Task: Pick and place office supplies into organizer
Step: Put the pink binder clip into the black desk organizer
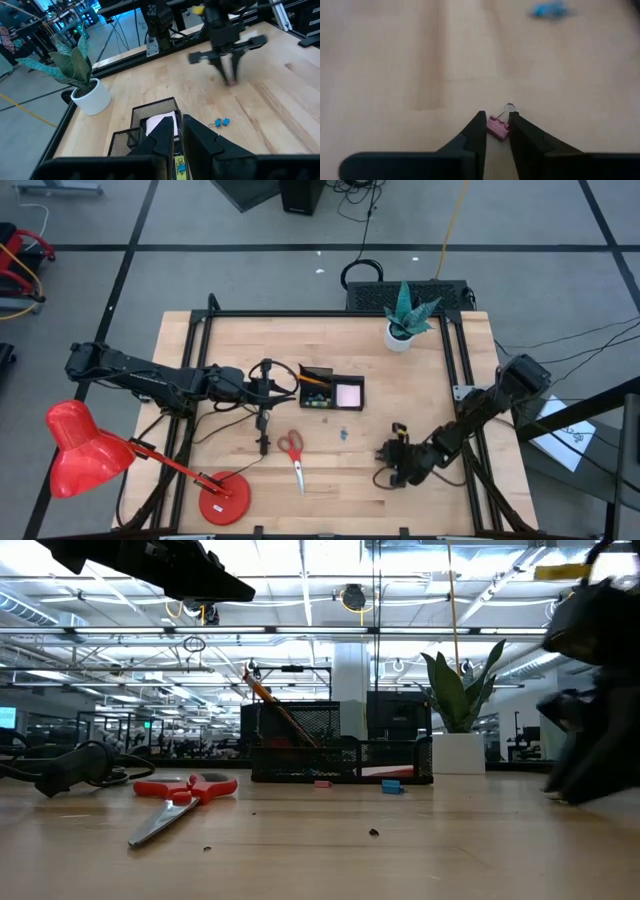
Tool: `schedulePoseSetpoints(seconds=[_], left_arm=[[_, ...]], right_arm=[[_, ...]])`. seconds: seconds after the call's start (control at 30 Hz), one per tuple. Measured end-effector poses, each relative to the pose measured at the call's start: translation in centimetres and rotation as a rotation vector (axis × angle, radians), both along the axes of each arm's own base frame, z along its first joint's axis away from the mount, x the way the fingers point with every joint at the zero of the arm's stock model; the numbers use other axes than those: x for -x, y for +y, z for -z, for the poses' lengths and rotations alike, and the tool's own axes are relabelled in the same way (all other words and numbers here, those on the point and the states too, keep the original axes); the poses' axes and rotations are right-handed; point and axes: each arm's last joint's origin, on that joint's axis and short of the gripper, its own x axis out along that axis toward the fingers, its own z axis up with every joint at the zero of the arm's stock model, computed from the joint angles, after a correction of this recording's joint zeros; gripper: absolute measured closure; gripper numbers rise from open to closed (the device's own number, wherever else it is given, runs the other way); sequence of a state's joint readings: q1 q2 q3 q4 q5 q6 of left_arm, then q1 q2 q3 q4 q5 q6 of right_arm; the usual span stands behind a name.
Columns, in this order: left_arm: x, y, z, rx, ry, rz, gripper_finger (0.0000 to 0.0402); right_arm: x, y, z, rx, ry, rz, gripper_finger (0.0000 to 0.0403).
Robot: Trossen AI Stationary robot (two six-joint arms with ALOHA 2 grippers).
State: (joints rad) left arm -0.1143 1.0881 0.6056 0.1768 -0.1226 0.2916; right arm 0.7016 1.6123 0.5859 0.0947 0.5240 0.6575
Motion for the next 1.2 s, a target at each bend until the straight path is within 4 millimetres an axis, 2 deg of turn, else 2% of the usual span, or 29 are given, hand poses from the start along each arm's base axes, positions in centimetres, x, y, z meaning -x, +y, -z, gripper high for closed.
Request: schedulePoseSetpoints(seconds=[0.13,0.37,0.53,0.7,0.93,1.2], left_arm=[[0.0,0.0,0.0,0.002,-0.001,0.0,0.0353],[0.0,0.0,0.0,0.001,0.0,0.0,0.0353],[0.0,0.0,0.0,-0.012,0.0,0.004,0.0353],[0.0,0.0,-0.1,-0.015,-0.012,-0.005,0.0353],[-0.1,0.0,-0.5,-0.044,-0.052,-0.003,0.0353],[-0.1,0.0,-0.5,-0.063,-0.052,0.001,0.0353]], right_arm=[[-1.4,-1.1,-2.0,0.02,-0.082,-0.039,0.0359],[-3.8,-3.4,-4.4,0.055,-0.238,-0.085,0.0343],[-5.8,-5.4,-5.7,0.05,-0.341,-0.142,0.035],[-7.3,-7.3,-6.7,0.094,-0.369,-0.104,0.0349],[-8.8,-10.1,-7.1,0.047,-0.368,-0.094,0.0348],[-12.2,-12.0,-5.5,0.074,-0.301,-0.088,0.0348]])
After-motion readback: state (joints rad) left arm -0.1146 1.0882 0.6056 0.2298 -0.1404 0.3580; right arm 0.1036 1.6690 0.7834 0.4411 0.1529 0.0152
